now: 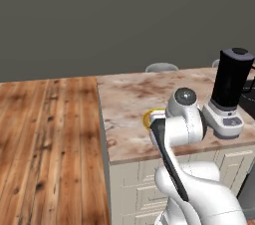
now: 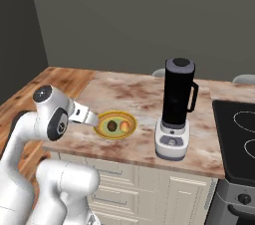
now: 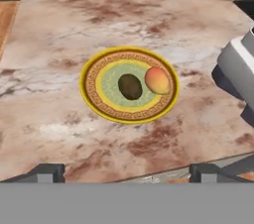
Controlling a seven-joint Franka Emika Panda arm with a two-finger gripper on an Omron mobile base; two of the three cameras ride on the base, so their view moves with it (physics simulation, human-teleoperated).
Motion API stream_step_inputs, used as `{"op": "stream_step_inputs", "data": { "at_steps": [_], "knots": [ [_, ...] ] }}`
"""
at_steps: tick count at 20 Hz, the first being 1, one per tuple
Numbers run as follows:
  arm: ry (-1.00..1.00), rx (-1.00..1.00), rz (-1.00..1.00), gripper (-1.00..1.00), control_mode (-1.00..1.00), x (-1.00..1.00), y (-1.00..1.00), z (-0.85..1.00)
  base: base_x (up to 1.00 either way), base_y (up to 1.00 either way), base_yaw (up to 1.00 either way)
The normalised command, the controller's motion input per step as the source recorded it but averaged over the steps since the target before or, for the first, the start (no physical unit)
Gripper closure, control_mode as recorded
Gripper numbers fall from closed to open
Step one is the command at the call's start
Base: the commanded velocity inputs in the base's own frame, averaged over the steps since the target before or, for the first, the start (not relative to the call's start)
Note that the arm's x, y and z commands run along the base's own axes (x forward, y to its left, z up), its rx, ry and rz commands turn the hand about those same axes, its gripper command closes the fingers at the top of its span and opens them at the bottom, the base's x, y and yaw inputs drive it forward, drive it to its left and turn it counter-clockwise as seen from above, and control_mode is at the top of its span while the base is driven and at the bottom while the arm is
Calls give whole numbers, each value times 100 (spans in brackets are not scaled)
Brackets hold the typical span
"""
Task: Pick the kiwi and mango from the fridge and place them on the plate next to the blender to make a fruit smoothie.
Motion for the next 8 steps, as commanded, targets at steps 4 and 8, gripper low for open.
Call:
{"op": "stream_step_inputs", "data": {
  "at_steps": [4, 8],
  "knots": [
    [0, -2, -7, -100, -100, -29, 3, 53, 0, 0, 0],
    [0, -2, -7, -100, -100, -24, 0, 64, 0, 0, 0]
  ]
}}
